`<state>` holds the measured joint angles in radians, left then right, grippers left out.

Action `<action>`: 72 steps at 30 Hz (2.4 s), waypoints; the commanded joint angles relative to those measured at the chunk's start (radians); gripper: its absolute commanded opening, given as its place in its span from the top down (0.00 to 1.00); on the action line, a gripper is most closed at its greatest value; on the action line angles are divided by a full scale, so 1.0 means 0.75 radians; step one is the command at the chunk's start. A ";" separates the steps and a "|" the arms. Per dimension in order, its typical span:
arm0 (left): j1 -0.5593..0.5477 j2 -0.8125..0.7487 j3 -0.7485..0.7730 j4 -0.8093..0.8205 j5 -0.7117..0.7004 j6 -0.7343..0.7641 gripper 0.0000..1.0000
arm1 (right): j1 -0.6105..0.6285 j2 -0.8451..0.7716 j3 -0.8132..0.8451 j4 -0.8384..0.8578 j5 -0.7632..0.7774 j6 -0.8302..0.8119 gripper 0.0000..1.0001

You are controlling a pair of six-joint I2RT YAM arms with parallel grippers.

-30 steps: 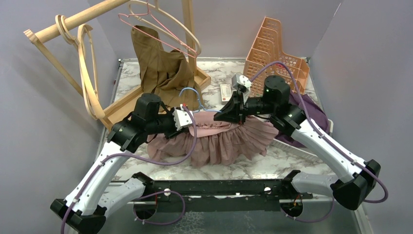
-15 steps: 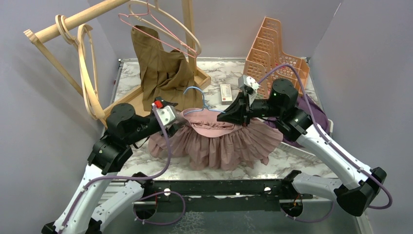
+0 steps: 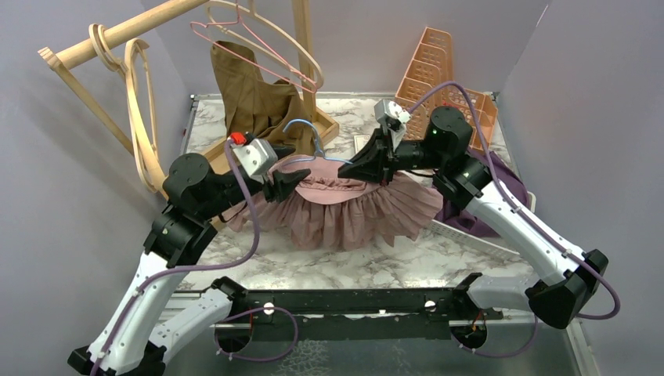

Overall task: Place the skirt on the hanger
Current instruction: Hang the skirt on the hanger, then place the hanger in the bin.

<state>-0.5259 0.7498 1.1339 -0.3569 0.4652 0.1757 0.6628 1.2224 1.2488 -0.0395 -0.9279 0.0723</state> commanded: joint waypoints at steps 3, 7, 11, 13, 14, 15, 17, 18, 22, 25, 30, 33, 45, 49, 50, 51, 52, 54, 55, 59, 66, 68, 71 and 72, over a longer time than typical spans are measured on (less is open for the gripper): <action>-0.003 0.116 0.107 0.078 0.088 -0.068 0.51 | 0.040 0.083 0.153 0.066 -0.121 -0.016 0.99; -0.002 0.140 0.135 0.001 0.226 0.058 0.84 | 0.070 0.121 0.203 0.018 -0.112 -0.058 0.99; -0.002 0.088 0.115 -0.118 0.352 0.251 1.00 | 0.071 0.108 0.207 -0.015 -0.071 -0.073 0.98; -0.002 0.049 0.096 -0.131 0.376 0.320 1.00 | 0.071 0.080 0.187 -0.040 -0.046 -0.088 0.78; -0.002 0.034 0.093 -0.138 0.379 0.336 1.00 | 0.071 0.054 0.167 -0.053 -0.043 -0.102 0.67; -0.002 0.025 0.095 -0.147 0.390 0.350 1.00 | 0.071 0.025 0.142 -0.068 -0.051 -0.125 0.59; -0.002 0.016 0.110 -0.172 0.418 0.377 1.00 | 0.071 -0.038 0.097 -0.119 -0.042 -0.174 0.47; -0.002 0.016 0.119 -0.179 0.433 0.380 1.00 | 0.071 -0.068 0.080 -0.143 -0.013 -0.184 0.43; -0.002 0.009 0.138 -0.207 0.464 0.395 1.00 | 0.071 -0.201 0.023 -0.252 0.205 -0.208 0.36; -0.002 0.000 0.141 -0.221 0.467 0.400 1.00 | 0.071 -0.284 -0.005 -0.337 0.357 -0.219 0.34; -0.003 -0.016 0.151 -0.226 0.484 0.391 1.00 | 0.071 -0.352 -0.021 -0.570 0.362 -0.336 0.42; -0.002 -0.016 0.159 -0.227 0.498 0.386 1.00 | 0.071 -0.330 0.000 -0.727 0.290 -0.434 0.42; -0.002 -0.009 0.176 -0.221 0.525 0.355 1.00 | 0.071 -0.153 0.020 -0.444 0.181 -0.352 0.93; -0.002 -0.033 0.172 -0.200 0.356 0.280 1.00 | 0.071 -0.189 -0.053 -0.246 0.223 -0.216 0.99; -0.001 -0.046 0.167 -0.197 0.301 0.265 0.94 | 0.071 -0.203 -0.068 -0.202 0.262 -0.187 0.99; -0.002 -0.060 0.161 -0.190 0.239 0.253 0.85 | 0.071 -0.211 -0.075 -0.172 0.298 -0.169 0.99; -0.002 -0.074 0.154 -0.181 0.183 0.237 0.75 | 0.071 -0.216 -0.075 -0.142 0.333 -0.143 0.99; -0.002 -0.095 0.148 -0.168 0.055 0.209 0.61 | 0.071 -0.209 -0.055 -0.098 0.375 -0.109 0.99; -0.002 -0.105 0.147 -0.163 -0.041 0.198 0.55 | 0.071 -0.201 -0.043 -0.072 0.391 -0.093 0.99; -0.002 -0.131 0.156 -0.132 -0.317 0.156 0.48 | 0.071 -0.137 0.037 -0.003 0.462 -0.042 0.99; -0.002 -0.208 0.200 -0.092 -0.509 0.074 0.47 | 0.137 0.044 0.248 0.052 0.687 0.009 0.99; -0.003 -0.257 0.171 -0.090 -0.478 0.054 0.47 | 0.179 0.100 0.306 0.070 0.794 0.025 0.99; -0.002 -0.325 0.105 -0.092 -0.423 -0.017 0.47 | 0.244 0.202 0.415 0.085 0.955 0.042 0.99; -0.002 -0.349 0.082 -0.093 -0.401 -0.046 0.47 | 0.263 0.242 0.460 0.081 0.982 0.034 0.99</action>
<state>-0.5243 0.5533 1.2457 -0.4450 0.1539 0.2375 0.8028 1.3380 1.4700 -0.1085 -0.3882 0.0715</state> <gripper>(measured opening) 0.532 0.075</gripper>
